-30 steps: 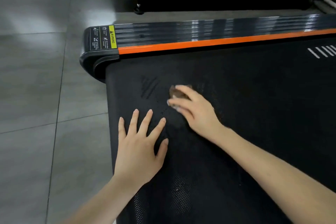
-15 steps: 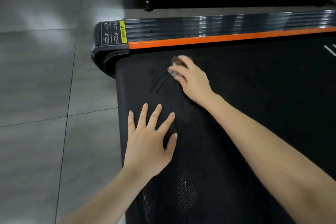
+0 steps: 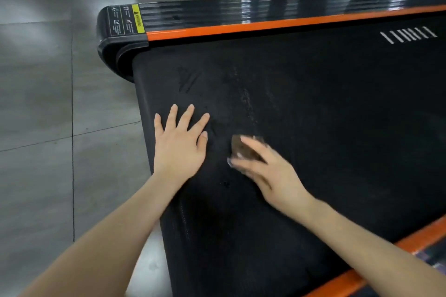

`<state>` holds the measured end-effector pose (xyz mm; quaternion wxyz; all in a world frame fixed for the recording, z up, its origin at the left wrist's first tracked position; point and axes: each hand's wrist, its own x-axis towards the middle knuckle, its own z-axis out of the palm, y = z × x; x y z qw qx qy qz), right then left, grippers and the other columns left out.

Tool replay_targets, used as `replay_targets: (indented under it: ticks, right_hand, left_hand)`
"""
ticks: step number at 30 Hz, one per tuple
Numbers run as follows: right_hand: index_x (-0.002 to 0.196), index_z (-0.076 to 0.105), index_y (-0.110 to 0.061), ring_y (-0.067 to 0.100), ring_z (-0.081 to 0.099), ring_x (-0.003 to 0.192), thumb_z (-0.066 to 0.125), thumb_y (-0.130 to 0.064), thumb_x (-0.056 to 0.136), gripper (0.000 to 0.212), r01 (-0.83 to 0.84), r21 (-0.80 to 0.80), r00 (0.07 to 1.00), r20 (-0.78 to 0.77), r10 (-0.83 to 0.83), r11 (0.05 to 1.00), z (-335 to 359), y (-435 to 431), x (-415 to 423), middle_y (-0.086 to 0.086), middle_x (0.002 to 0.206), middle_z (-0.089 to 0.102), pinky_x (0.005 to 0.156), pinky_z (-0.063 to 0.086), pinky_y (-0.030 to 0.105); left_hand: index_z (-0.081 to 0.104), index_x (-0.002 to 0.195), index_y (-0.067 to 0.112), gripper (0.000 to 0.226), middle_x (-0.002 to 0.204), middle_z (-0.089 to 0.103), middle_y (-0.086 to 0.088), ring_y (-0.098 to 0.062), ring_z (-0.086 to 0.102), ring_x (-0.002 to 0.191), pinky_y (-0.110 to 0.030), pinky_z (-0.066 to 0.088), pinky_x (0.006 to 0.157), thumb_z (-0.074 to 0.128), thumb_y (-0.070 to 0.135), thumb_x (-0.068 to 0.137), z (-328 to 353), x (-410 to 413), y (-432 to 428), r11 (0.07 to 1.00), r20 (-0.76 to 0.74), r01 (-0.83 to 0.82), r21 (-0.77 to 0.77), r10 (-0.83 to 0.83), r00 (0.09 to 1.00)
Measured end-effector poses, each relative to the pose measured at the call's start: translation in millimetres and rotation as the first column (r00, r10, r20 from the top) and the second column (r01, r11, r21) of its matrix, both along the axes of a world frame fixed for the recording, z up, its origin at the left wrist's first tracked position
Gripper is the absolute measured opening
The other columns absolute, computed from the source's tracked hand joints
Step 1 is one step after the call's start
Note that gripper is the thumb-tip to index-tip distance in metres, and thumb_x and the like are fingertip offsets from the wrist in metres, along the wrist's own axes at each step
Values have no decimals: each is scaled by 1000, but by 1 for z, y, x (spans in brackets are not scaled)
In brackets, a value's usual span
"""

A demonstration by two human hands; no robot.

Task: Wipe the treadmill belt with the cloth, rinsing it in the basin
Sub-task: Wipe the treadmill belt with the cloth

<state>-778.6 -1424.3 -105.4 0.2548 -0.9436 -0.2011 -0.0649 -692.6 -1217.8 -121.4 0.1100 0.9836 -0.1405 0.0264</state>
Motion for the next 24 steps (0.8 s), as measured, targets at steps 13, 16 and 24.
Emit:
replay_targets:
  ticks: [13,16,24]
  right_hand:
    - [113,66,-27,41,47,123,60,-5,86,36,300,15,954,-33,-299,954,-10,43,-53,9,142,46,103,41,49]
    - [119,64,-29,34,33,136,52,-18,94,30,32,-20,990,-137,-35,999,4,53,-101,2,148,38,111,27,44]
    - [119,64,-30,26,32,139,60,-10,89,36,695,-131,681,-199,-705,707,25,-68,-121,-3,153,29,109,31,32]
  left_hand:
    - [35,145,19,47,156,21,-10,-28,8,146,-58,9,113,36,32,100,-6,-60,4,963,-68,-148,-224,136,988]
    - [36,145,19,46,157,20,-8,-28,6,146,-57,13,113,36,30,100,-7,-82,13,946,-108,-147,-289,120,987]
    - [35,146,13,46,157,18,-14,-35,6,145,-56,21,112,36,26,101,-7,-95,19,958,-118,-104,-267,75,990]
